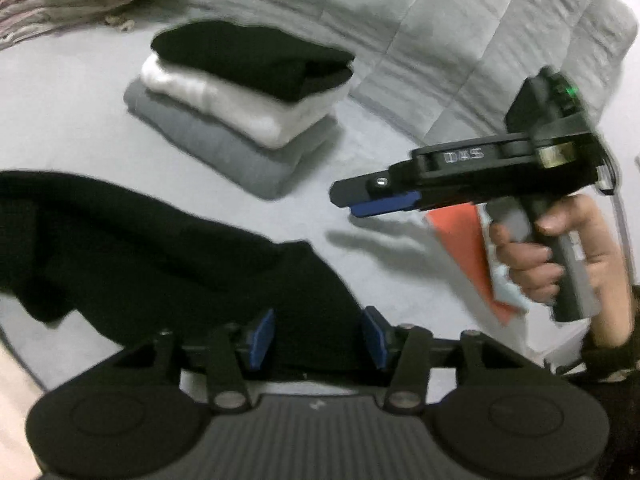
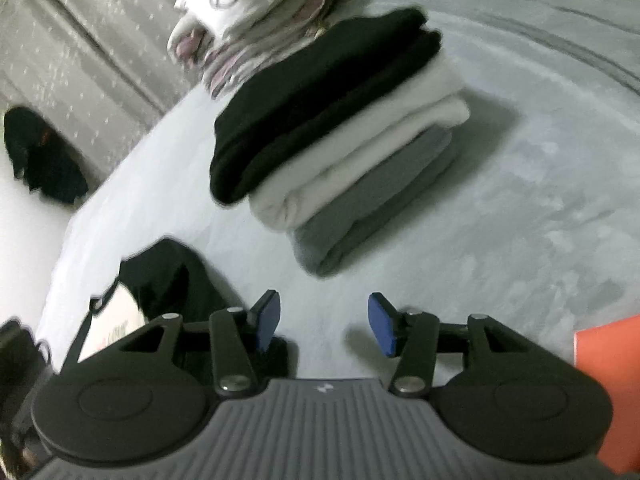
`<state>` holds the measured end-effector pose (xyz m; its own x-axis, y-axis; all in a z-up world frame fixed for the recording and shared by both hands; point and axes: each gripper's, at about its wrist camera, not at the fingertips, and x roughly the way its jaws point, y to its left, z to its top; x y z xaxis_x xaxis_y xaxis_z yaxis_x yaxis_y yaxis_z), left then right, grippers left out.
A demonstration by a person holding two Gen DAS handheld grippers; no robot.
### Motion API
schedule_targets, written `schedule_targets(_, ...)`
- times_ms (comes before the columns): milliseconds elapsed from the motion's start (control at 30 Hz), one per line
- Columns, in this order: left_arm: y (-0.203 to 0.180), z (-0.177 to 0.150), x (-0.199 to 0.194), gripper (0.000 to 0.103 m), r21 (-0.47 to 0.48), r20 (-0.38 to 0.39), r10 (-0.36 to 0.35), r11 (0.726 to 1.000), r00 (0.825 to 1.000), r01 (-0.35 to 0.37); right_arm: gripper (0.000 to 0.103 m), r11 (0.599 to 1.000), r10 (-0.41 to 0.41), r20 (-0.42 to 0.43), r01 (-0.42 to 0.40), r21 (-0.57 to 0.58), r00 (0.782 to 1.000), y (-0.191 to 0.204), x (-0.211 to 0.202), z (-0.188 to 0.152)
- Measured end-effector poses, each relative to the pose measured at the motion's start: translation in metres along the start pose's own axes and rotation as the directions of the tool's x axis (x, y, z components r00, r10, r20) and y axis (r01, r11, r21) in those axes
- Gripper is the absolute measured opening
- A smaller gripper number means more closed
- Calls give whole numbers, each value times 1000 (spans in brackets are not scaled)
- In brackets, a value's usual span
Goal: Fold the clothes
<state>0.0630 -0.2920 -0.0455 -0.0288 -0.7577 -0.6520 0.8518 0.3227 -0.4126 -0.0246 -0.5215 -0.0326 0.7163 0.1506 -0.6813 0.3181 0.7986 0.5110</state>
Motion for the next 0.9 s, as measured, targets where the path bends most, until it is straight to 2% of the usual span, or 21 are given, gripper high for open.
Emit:
schedule_targets(67, -1, 0, 11, 50, -10, -15, -3, 1000, 1000, 3, 53, 1000, 3, -35, -3, -24, 999, 2, 4, -2)
schedule_targets(200, -16, 0, 18, 50, -13, 2, -96, 995, 995, 96, 53, 996, 1, -75, -7, -85, 997, 6, 5, -6)
schedule_targets(400, -56, 1, 20, 53, 68, -23, -253, 965, 967, 254, 54, 996, 2, -92, -11, -94, 996, 1, 1, -7)
schedule_targets(500, -61, 5, 7, 55, 103, -15, -256, 961, 966, 257, 54, 994, 5, -105, -17, -107, 994, 0, 0, -9)
schedule_targets(633, -40, 5, -7, 56, 74, 4, -160, 984, 987, 160, 54, 992, 16, -118, -31, -126, 993, 3, 0, -13)
schedule_targets(733, -24, 5, -18, 56, 51, 17, -85, 995, 996, 84, 54, 990, 17, -119, -33, -138, 993, 7, 2, -15)
schedule_targets(900, 6, 1, -13, 56, -70, 17, -62, 996, 998, 63, 54, 991, 15, -118, -31, -132, 993, 8, 3, -15)
